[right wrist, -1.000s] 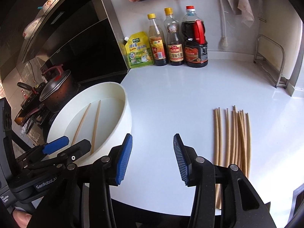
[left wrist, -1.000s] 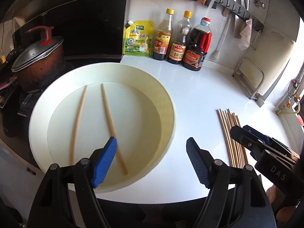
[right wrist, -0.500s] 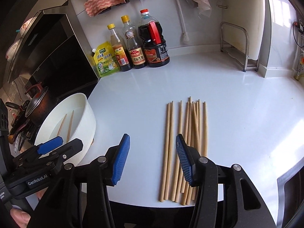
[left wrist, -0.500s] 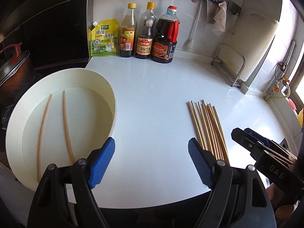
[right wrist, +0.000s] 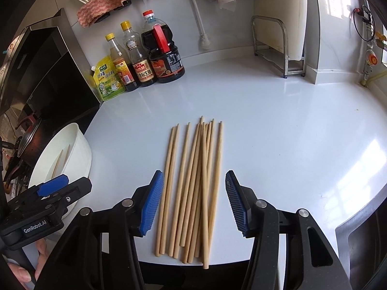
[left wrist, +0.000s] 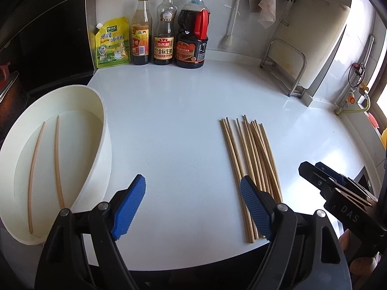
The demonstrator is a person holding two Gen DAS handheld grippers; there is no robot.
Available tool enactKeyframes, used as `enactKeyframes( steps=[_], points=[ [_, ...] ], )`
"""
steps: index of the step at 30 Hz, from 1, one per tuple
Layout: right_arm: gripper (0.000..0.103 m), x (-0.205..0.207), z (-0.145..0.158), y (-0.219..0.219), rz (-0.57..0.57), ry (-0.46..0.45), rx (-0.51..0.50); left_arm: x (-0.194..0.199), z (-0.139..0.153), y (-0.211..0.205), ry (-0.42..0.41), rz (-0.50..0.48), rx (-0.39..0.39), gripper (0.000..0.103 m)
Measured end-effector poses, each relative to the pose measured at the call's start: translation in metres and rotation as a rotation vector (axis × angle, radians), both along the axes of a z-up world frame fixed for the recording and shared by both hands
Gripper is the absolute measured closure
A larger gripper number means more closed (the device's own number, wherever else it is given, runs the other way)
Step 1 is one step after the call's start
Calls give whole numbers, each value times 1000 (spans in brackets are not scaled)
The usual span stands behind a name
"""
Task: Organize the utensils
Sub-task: 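Position both open tools over single chopsticks at the pile's edge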
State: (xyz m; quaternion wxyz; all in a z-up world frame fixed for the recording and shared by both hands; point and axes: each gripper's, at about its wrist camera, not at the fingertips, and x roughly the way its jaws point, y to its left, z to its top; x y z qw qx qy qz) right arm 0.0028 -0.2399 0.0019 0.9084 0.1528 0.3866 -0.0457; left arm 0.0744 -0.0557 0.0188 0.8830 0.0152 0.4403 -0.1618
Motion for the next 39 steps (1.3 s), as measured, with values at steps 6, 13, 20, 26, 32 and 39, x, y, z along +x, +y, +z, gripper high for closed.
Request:
enactKeyframes(
  steps=[6, 13, 20, 26, 32, 39],
  points=[
    [52, 3, -18, -18, -34, 35, -24, 5, -15, -13, 34, -1, 9, 24],
    [51, 10, -43, -26, -42, 79, -34, 12, -37, -21, 68, 32, 20, 24],
    [51, 16, -54, -21, -34, 110, -56, 17, -52, -22, 92, 42, 17, 24],
    [51, 21, -61, -19, -36, 131, -83, 18, -58, -23, 100, 41, 12, 24],
    [51, 26, -64, -13, -32, 144, -128, 20, -62, -27, 108, 32, 7, 24],
    [51, 29, -66, -11, -19, 158, -156, 21, -65, -34, 113, 21, 4, 24]
  ],
)
